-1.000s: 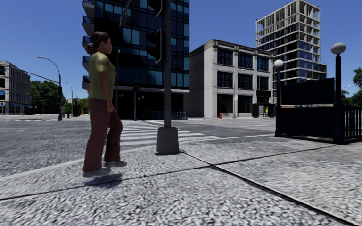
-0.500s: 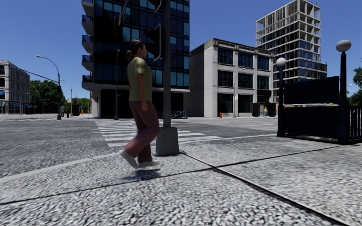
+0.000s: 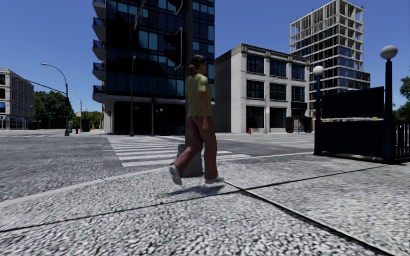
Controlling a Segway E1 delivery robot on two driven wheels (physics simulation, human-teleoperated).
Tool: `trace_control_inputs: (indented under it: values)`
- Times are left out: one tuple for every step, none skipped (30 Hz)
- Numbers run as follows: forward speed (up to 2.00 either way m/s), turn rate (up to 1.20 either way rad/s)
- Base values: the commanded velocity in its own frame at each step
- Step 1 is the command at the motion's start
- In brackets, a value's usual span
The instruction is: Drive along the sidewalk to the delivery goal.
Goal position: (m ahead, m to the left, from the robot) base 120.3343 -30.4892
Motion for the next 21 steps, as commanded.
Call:
trace_control_inputs:
  values:
    - [0.15,0.03]
    - [0.37,0.17]
    - [0.50,0.27]
    - [0.59,0.36]
    - [0.63,0.42]
    - [0.66,0.44]
    - [0.70,0.44]
    - [0.76,0.44]
    - [0.76,0.44]
    - [0.85,0.45]
    - [0.99,0.45]
    - [1.08,0.45]
    - [1.15,0.45]
    - [1.24,0.45]
    - [1.27,0.45]
    - [1.28,0.45]
    - [1.28,0.45]
    - [1.28,0.45]
    - [1.32,0.45]
    - [1.63,0.45]
    - [2.00,0.45]
